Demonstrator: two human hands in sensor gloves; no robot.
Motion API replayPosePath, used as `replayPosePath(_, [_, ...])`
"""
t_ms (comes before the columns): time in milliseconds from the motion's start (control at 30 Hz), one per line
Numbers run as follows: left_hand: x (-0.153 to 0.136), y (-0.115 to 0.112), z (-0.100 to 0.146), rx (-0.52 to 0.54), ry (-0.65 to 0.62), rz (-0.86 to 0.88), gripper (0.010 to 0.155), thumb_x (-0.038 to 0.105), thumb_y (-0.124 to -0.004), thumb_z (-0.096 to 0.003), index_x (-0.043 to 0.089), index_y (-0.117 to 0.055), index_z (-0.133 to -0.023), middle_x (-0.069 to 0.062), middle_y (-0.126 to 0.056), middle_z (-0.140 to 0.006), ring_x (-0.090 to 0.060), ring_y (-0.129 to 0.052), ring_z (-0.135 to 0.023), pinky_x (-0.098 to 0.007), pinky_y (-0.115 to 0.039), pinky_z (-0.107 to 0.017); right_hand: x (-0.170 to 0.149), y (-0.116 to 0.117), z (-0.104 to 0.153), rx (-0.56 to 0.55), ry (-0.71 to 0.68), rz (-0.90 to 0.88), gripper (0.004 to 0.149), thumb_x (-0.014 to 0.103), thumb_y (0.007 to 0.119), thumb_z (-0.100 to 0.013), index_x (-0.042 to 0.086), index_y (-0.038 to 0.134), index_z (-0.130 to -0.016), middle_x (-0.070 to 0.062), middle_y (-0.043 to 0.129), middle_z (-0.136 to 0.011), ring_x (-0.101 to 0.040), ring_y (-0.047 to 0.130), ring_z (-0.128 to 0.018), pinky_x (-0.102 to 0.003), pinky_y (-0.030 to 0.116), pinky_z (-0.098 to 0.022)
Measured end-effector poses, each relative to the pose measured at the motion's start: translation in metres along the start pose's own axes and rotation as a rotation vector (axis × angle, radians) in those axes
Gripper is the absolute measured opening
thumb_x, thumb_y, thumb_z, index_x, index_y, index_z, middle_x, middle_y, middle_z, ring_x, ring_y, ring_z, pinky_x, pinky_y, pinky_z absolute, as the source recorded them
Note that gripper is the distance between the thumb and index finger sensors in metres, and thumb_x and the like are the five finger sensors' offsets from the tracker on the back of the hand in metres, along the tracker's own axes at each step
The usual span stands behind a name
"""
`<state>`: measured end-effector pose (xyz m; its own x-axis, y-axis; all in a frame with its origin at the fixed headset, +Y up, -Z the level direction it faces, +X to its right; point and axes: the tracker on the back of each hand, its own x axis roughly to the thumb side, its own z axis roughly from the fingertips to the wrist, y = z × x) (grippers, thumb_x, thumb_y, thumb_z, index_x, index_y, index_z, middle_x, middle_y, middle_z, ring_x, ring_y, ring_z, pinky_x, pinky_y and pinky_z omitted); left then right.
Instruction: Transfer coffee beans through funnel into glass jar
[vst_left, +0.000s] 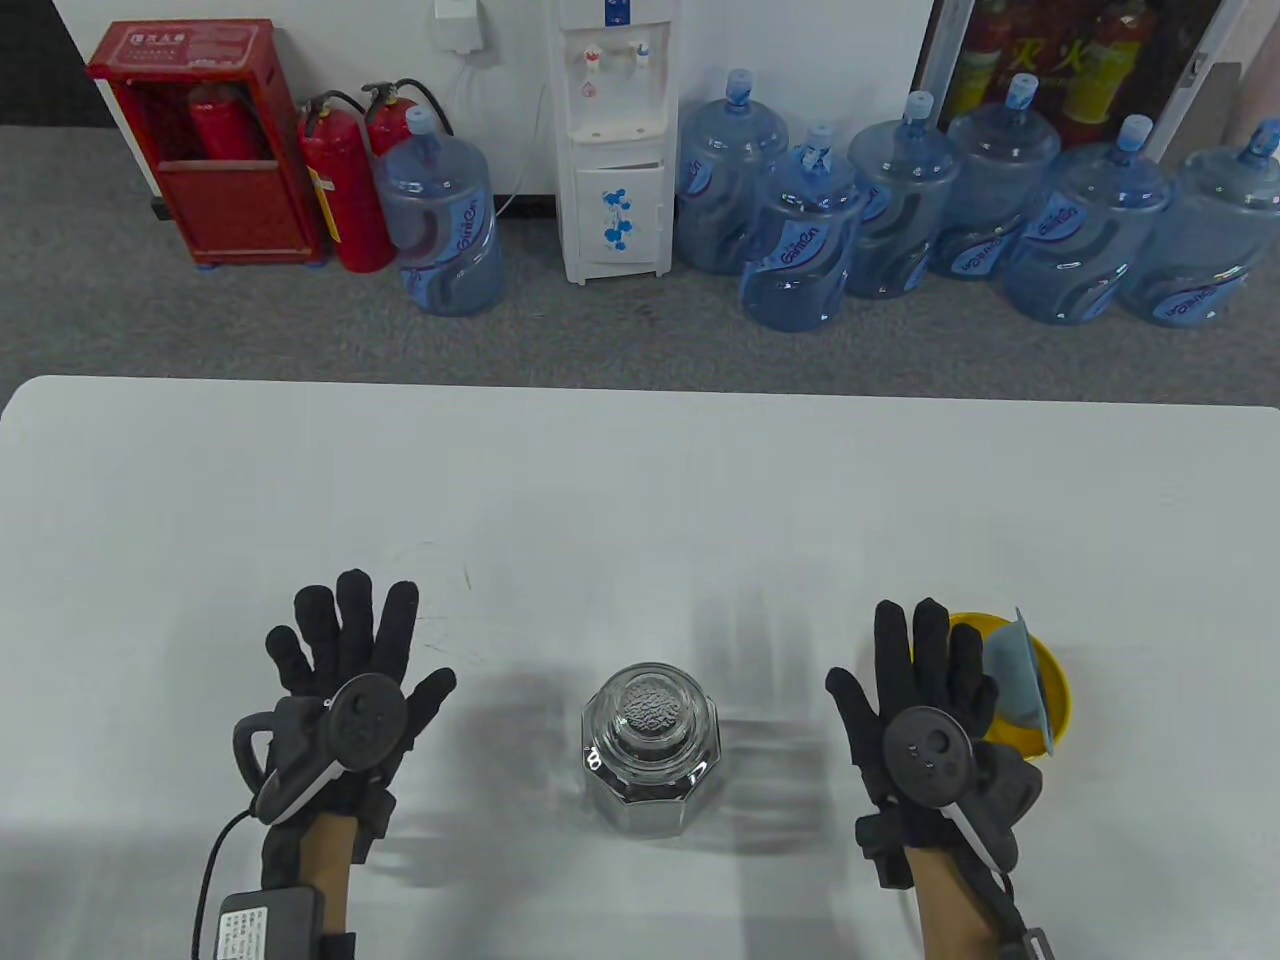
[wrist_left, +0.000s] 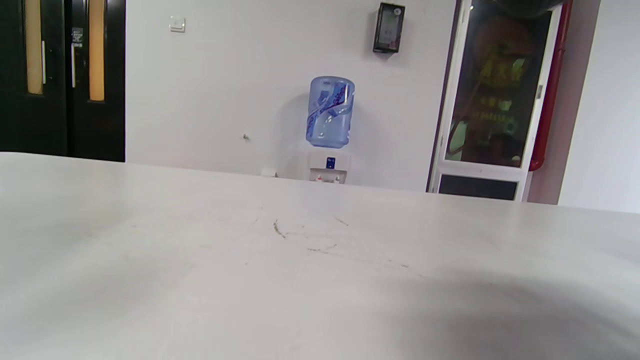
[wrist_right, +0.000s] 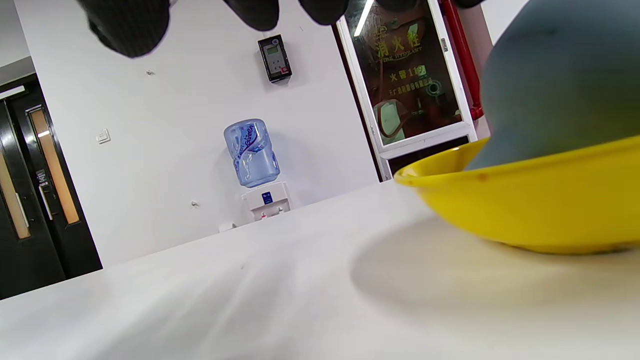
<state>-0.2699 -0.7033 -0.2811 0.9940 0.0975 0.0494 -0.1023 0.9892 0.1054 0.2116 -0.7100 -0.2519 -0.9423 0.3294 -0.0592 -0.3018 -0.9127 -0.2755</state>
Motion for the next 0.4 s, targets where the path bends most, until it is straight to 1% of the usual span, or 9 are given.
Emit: replayPosePath(400, [-0.0013, -0.0012, 0.0006, -0.031, 0.022, -0.011, 0.08, 0.067, -0.057, -0.0524, 0.038, -0.017, -0.116, -0.007, -0.003, -0.121, -0.044, 0.0, -0.108, -0.064, -0.011, -0.072, -0.0019, -0.0006, -0.0009, 0.0, 0.003, -0.034, 0.075, 0.065, 0.056, -0.064, 0.029, 0.03, -0.125, -0.015, 0.019, -0.129, -0.049, 0.021, -0.114, -0.071, 0.032, -0.076])
